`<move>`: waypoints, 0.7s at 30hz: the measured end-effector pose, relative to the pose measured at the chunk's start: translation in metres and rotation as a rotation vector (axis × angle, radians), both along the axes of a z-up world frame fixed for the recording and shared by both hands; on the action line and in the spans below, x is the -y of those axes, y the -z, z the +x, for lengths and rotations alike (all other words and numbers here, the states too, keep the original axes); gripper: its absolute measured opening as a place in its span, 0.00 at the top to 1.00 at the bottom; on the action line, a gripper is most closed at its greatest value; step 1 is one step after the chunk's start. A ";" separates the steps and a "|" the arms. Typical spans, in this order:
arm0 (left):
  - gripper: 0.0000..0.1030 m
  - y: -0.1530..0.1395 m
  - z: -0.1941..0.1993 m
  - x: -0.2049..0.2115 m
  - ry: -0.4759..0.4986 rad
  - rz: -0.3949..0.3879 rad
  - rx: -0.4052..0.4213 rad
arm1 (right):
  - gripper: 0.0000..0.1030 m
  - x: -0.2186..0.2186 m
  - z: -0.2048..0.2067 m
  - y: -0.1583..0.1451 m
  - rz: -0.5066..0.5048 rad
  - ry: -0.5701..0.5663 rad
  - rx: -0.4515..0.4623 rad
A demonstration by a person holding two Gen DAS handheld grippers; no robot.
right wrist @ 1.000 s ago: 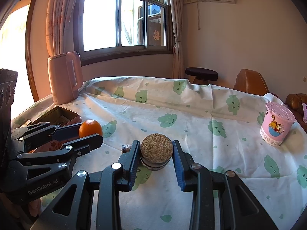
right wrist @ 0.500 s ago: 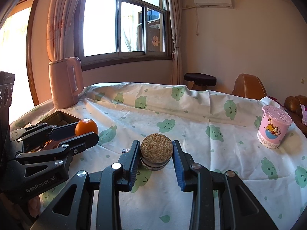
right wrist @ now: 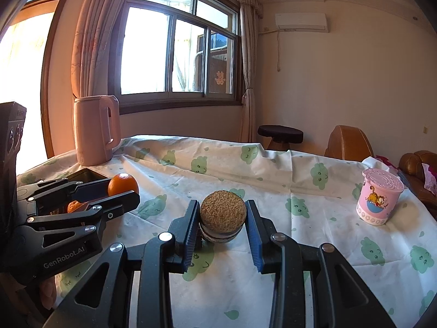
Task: Organize fruits
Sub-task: 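Lift the cracker and orange and carry them toward the tin box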
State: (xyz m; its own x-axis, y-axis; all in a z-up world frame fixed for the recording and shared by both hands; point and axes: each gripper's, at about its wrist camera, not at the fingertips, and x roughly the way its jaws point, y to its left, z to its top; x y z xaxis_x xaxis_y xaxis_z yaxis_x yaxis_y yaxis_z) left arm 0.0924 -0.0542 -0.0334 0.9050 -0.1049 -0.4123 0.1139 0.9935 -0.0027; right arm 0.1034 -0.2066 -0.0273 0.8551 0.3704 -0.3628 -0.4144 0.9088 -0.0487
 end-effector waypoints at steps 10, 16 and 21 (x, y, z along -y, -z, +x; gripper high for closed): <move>0.63 -0.001 -0.019 -0.011 -0.020 -0.024 0.011 | 0.65 -0.007 -0.004 0.000 -0.023 -0.012 -0.003; 0.63 -0.001 -0.030 -0.018 -0.029 -0.024 0.004 | 0.65 -0.024 -0.009 0.002 -0.035 -0.050 -0.011; 0.63 0.000 -0.036 -0.030 -0.050 -0.027 -0.002 | 0.65 -0.041 -0.014 0.003 -0.039 -0.090 -0.014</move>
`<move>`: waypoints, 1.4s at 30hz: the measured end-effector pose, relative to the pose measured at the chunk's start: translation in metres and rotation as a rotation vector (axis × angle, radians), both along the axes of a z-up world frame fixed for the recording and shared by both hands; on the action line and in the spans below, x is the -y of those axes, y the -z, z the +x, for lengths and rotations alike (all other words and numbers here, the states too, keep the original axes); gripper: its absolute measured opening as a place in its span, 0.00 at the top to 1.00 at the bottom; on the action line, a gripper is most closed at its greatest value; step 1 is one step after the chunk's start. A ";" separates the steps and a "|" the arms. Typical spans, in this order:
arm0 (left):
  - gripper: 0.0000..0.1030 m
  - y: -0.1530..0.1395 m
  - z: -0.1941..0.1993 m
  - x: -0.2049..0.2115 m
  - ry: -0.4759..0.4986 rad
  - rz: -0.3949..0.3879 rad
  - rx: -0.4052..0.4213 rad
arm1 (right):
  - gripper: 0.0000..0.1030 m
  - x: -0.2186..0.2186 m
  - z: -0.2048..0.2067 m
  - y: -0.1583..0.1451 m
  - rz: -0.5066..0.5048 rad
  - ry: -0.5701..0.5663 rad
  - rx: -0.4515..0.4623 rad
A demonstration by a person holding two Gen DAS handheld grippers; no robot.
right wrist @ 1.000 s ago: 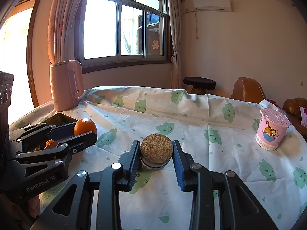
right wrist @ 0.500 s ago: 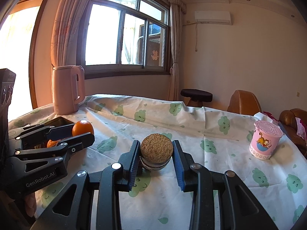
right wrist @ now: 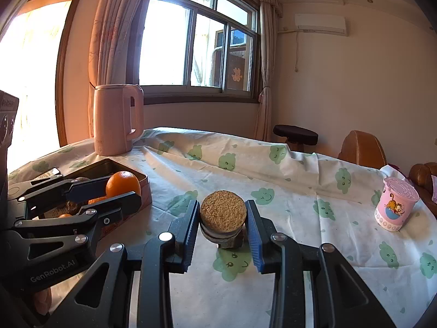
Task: Organize fruits
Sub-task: 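Lift the cracker and orange and carry them toward the tin box, then lower the tan cracker and orange over the tin with both tools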
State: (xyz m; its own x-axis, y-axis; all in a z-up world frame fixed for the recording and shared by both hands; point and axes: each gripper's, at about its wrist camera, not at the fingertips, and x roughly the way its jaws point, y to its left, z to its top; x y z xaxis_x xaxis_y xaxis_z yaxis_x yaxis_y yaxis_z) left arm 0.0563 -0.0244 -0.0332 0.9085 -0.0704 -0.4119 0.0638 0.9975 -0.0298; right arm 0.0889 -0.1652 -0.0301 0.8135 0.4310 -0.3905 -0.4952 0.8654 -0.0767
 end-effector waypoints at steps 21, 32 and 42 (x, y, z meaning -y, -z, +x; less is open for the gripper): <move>0.63 -0.004 -0.032 -0.061 -0.111 -0.039 0.007 | 0.65 -0.060 -0.021 -0.013 0.000 -0.148 0.006; 0.63 -0.006 -0.045 -0.083 -0.158 -0.036 0.019 | 0.65 -0.086 -0.027 -0.014 -0.007 -0.199 0.005; 0.63 -0.005 -0.053 -0.104 -0.206 -0.038 0.025 | 0.65 -0.104 -0.032 -0.015 -0.014 -0.233 0.005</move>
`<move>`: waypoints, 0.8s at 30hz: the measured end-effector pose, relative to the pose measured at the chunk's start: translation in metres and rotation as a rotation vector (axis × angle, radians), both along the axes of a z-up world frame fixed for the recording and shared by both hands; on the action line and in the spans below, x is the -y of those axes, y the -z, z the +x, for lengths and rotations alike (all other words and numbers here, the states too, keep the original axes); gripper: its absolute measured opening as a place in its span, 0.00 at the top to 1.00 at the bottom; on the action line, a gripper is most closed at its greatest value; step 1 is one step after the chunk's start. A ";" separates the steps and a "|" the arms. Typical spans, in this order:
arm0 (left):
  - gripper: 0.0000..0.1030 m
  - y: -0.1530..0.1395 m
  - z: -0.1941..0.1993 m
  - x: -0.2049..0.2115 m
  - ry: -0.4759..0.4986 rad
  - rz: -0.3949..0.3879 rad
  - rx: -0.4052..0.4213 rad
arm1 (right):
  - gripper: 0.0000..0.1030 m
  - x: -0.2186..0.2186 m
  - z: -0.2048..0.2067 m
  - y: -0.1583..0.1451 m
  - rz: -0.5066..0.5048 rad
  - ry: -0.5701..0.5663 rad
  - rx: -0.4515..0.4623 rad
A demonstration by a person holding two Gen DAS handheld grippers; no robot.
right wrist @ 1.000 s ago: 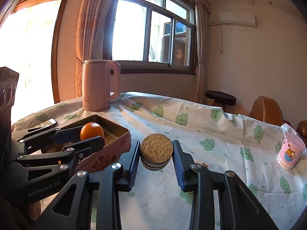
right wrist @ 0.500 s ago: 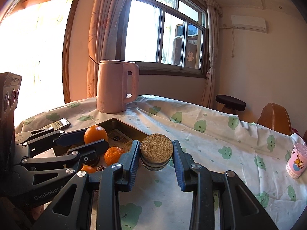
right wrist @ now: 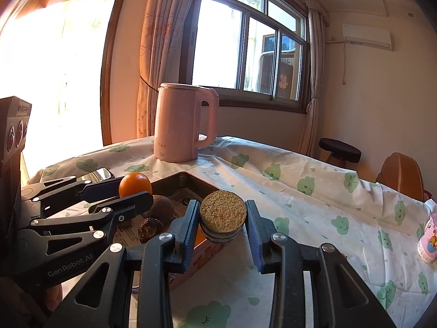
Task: Organize fruits
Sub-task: 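Lower the tan cracker and orange over the tin with both tools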
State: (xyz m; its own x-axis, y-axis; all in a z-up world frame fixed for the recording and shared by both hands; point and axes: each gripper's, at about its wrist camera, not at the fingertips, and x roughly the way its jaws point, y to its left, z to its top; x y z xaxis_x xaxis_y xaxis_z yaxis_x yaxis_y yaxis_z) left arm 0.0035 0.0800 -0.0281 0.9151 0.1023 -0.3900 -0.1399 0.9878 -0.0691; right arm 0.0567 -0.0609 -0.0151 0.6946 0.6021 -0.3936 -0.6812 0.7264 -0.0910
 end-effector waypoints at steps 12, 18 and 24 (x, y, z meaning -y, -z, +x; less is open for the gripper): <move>0.63 0.003 -0.008 -0.020 -0.046 0.007 -0.001 | 0.65 -0.017 -0.004 0.002 -0.010 -0.031 -0.006; 0.63 0.007 -0.011 -0.030 -0.064 -0.001 -0.012 | 0.65 -0.028 -0.004 0.003 -0.017 -0.048 -0.012; 0.63 0.008 -0.015 -0.039 -0.077 -0.005 -0.019 | 0.65 -0.038 -0.004 0.007 -0.025 -0.061 -0.020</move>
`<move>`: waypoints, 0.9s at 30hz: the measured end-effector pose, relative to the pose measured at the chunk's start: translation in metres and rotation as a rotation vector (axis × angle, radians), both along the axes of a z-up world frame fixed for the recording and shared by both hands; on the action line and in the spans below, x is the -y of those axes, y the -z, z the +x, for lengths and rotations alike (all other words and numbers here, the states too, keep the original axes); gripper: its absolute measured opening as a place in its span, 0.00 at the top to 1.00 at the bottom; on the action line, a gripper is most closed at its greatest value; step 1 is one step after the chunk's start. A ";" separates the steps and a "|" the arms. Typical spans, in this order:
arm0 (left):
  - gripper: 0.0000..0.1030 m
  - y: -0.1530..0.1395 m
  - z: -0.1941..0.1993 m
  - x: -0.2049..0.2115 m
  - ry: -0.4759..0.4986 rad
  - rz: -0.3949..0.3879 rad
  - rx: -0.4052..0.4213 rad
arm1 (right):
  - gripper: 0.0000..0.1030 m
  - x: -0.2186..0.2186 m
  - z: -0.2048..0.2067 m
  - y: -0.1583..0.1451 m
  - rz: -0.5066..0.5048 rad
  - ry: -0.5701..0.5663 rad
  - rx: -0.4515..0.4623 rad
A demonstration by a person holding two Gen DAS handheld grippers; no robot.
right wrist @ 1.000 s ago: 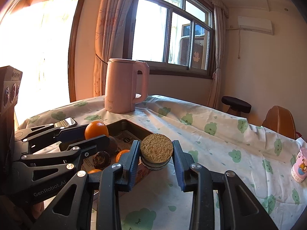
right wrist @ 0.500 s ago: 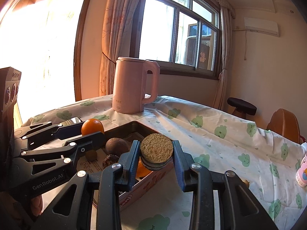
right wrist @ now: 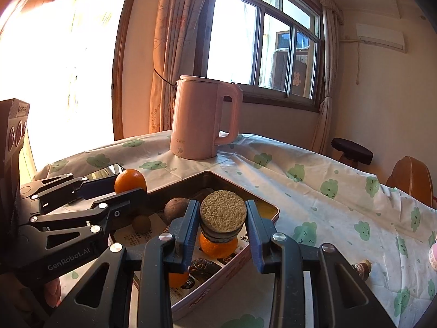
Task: Organize fruits
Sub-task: 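Lower the tan cracker and orange over the tin with both tools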
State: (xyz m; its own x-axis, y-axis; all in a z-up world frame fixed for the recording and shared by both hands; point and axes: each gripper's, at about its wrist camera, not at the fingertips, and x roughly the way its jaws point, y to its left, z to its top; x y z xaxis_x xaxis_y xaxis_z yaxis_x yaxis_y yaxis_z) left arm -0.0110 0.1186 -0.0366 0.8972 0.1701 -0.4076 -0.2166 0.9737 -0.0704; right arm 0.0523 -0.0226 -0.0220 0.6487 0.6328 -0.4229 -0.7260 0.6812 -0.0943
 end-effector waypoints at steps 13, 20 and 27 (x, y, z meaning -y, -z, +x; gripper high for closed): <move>0.63 0.007 -0.003 -0.018 -0.024 -0.007 -0.028 | 0.65 -0.021 -0.001 0.007 -0.026 -0.025 -0.019; 0.63 0.012 -0.003 -0.023 -0.024 -0.007 -0.058 | 0.65 -0.032 0.001 0.014 -0.047 -0.032 -0.051; 0.63 0.015 -0.001 -0.023 -0.011 -0.012 -0.072 | 0.65 -0.039 -0.001 0.024 -0.073 -0.044 -0.075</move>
